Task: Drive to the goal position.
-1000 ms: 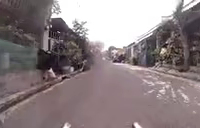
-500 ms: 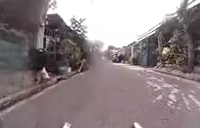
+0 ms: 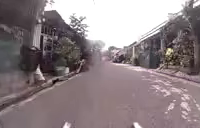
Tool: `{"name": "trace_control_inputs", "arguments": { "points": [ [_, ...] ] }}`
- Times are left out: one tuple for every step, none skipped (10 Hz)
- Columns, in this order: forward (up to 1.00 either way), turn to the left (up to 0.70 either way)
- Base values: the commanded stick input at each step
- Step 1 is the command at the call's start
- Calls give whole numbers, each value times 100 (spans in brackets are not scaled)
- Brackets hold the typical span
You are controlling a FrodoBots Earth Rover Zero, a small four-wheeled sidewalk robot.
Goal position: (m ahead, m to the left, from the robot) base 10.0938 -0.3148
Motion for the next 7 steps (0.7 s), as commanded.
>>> {"name": "trace_control_inputs", "arguments": {
  "points": [
    [70,0],
    [70,-2],
    [70,-6],
    [70,-10],
    [70,-12],
    [70,-7],
    [70,-2]
  ]
}}
